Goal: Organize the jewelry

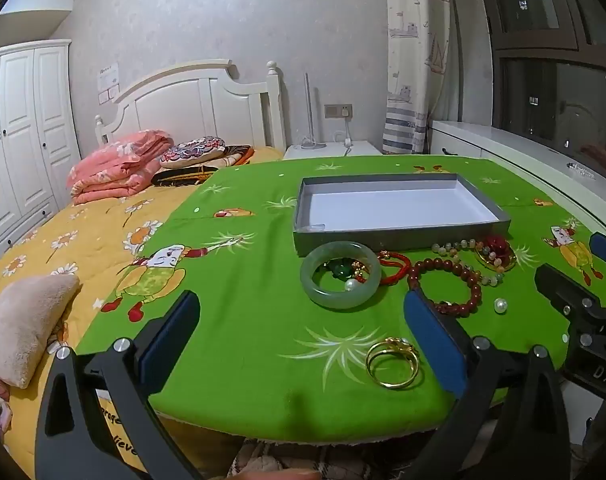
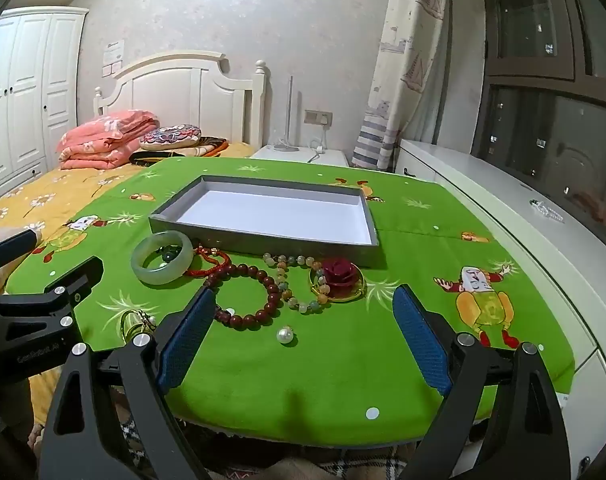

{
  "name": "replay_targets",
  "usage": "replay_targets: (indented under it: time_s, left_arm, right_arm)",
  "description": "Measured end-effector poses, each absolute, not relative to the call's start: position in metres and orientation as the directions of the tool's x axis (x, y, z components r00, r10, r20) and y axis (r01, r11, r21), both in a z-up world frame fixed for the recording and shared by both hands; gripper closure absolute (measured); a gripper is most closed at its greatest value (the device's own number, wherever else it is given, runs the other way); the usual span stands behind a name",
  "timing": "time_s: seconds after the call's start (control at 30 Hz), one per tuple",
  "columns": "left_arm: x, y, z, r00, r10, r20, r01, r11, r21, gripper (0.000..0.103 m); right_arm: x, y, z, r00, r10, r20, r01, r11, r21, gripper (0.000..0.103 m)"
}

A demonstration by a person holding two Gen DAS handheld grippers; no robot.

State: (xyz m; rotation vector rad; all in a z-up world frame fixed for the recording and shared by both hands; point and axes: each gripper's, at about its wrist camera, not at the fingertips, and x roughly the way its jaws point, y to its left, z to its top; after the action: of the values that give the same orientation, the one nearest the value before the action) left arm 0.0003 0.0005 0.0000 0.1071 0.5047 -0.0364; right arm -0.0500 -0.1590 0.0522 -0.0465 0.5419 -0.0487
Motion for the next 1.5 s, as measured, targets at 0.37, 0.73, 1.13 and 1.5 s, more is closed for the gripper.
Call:
replay_targets:
  time_s: [0.37, 0.73, 1.13, 1.5]
  left_arm:
    - [-0.0004, 0.0027, -0.0009, 0.876, -0.011, -0.483, 0.061, 0.994, 0.089, 0.004]
    - [0.0003, 0.0008, 0.0005, 0.875, -0.014, -0.484, 0.063, 0.994, 0.085, 0.004]
    - [-0.0015, 0.0019, 0.0026, 0.875, -0.017, -0.483, 0.064, 0.995, 0.081, 0.004]
    - [0.0004, -0.0028, 0.0046, 0.878, -0.020, -0.479, 0.066, 0.995, 0.079, 0.004]
  right_arm:
    - [-0.0496, -0.1570, 0.0510, 0.857, -0.059, -0.512, 0.030, 0.997, -0.064, 0.018]
    - [-0.0484, -0.1573, 0.0492, 0.855, -0.056, -0.516, 0.027, 0.998, -0.062, 0.018]
    - [-0.0476, -0.1564, 0.0490, 0.853, -0.055, -0.518, 0.027, 0.998, -0.062, 0.018]
    - [-0.0473, -0.1563, 0.0487, 0.853, -0.054, -0.519, 0.026, 0.998, -0.061, 0.018]
